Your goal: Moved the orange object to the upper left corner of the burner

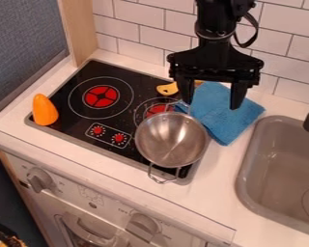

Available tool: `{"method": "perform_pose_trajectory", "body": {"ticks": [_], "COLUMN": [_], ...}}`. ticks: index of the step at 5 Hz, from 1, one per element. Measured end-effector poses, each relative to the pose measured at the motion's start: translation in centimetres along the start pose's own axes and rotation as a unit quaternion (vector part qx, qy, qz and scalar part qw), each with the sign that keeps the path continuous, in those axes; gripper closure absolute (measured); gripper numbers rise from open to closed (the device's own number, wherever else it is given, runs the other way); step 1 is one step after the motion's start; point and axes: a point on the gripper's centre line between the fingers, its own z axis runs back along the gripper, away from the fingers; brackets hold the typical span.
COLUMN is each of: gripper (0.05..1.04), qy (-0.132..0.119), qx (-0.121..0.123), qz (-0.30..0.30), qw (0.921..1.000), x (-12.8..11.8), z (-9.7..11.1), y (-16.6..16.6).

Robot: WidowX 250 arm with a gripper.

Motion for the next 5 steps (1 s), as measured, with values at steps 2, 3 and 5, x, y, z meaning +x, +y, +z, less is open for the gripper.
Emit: {"method": "perform_pose_trajectory", "body": {"ticks": [2, 3, 5], "gripper": [0.083, 0.084, 0.084], "qy": [0.022, 0.01, -0.009], "qx": [0.014, 0.018, 0.054], "qz": [0.025, 0.051, 0.135], "qw": [0.9993, 0.9985, 0.9893], "x": [-0.8, -0.9, -2.0], "z": [-1.1, 0.2, 2.4], "y": [2.9, 4.9, 12.1]}}
